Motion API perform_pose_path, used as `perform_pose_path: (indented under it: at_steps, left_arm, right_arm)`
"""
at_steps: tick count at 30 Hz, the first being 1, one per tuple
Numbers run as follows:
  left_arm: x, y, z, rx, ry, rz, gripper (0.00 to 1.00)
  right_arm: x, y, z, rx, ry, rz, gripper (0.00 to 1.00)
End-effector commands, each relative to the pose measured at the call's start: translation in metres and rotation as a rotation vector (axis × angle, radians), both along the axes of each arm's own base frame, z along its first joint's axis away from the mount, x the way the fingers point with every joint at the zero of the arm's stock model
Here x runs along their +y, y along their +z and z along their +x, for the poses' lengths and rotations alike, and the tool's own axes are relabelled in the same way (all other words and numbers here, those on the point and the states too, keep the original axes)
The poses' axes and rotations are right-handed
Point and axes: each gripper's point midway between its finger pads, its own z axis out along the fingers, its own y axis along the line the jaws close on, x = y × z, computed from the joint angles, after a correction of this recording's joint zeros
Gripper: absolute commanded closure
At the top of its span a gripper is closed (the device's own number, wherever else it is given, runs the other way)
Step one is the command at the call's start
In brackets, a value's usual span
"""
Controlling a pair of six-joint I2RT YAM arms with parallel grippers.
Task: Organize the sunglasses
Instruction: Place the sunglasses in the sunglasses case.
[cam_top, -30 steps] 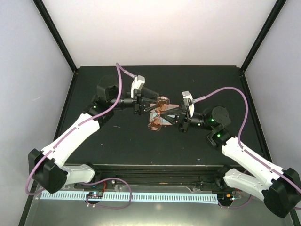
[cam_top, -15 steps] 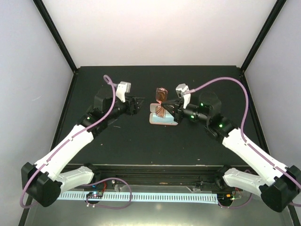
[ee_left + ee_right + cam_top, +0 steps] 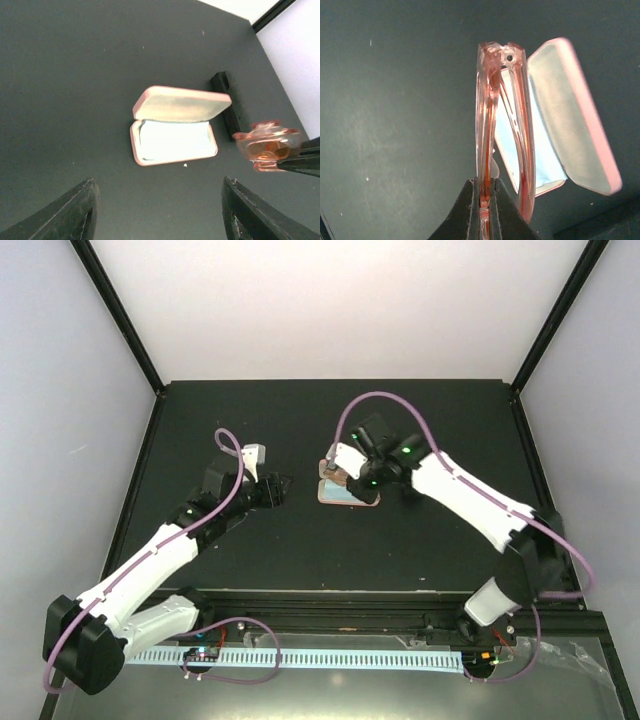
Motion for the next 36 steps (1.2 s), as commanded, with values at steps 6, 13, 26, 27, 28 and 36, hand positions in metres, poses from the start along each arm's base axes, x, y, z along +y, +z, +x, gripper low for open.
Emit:
perform_pose_path:
  at_steps: [6,13,26,27,28,36]
  left_arm:
    - [-0.005,-0.018,-0.009,0.048,-0.046,-0.015,0.34]
    - [0.000,-0.022,-0.011,0.033,-0.030,-0.016,0.34]
    - [0.010,-0.027,-0.011,0.033,0.001,0.012,0.33]
    - [0.010,-0.028,-0.011,0.036,0.000,0.013,0.33]
    - [0.010,-0.029,-0.012,0.039,-0.002,0.013,0.33]
    - [0.013,-0.036,-0.010,0.053,0.009,0.033,0.33]
  right_arm:
    - [-0.022,-0.069,0.014,0.135,0.166,-0.517,0.99]
    - [-0.013,-0.076,0.035,0.094,0.228,-0.609,0.98]
    - [0.007,-0.099,0.035,0.151,0.356,-0.582,0.94]
    - [0.008,-0.100,0.035,0.154,0.362,-0.581,0.93]
    - [0.010,-0.101,0.037,0.151,0.362,-0.580,0.93]
    - [0.017,-0.109,0.043,0.167,0.349,-0.576,0.92]
